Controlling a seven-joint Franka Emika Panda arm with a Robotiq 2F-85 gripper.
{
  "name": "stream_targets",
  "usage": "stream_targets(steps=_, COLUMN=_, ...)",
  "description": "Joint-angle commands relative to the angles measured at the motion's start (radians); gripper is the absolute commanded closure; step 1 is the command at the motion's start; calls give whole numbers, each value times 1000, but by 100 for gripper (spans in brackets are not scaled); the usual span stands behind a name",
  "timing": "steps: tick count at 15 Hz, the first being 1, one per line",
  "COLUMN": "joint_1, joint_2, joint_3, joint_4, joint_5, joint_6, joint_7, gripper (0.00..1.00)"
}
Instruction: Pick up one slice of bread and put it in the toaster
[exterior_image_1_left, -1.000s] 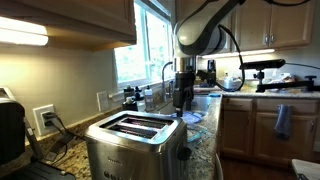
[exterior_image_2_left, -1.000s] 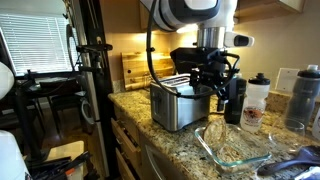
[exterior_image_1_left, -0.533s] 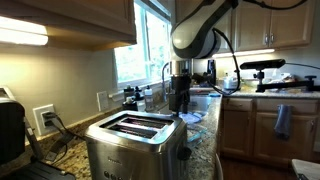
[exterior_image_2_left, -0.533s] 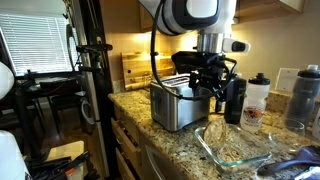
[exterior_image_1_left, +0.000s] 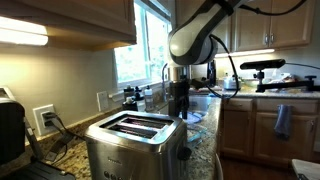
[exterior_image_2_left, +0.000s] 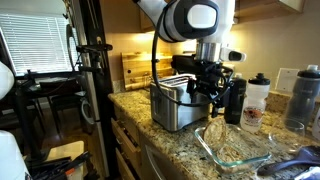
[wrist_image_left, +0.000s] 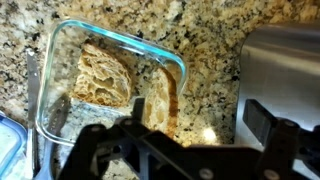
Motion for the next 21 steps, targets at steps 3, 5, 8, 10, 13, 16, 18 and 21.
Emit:
stream_targets(steps=3, joint_1=-5, joint_2=22, joint_3=22, joint_4=0, joint_5=4, joint_6=12, joint_7=38, gripper=0)
stream_targets(steps=5, joint_1=-4, joint_2=30, joint_3=25, joint_4=0, joint_5=4, joint_6=18, joint_7=46, gripper=0)
stream_targets(steps=8, joint_1=-1, joint_2=41, joint_3=30, joint_4=2, joint_5=0, joint_6=31, joint_7=62, gripper=0)
stream_targets(steps=10, joint_1=-2, joint_2=44, joint_3=33, joint_4=6, joint_5=-1, joint_6=39, joint_7=65, gripper=0)
stream_targets(steps=13, joint_1=-4, joint_2=51, joint_3=32, joint_4=8, joint_5=-6, joint_6=63, joint_7=68, gripper=0)
stream_targets(steps=16, joint_1=-8, joint_2=61, joint_3=27, joint_4=8, joint_5=-16, joint_6=86, joint_7=72, gripper=0)
stream_targets(steps=18, joint_1=-10, joint_2=71, joint_3=26, joint_4=1, joint_5=-19, joint_6=106, joint_7=77, gripper=0)
stream_targets(steps=21, joint_1=-2, joint_2=84, joint_3=32, joint_4=-21, joint_5=-31, joint_6=141, joint_7=111, gripper=0)
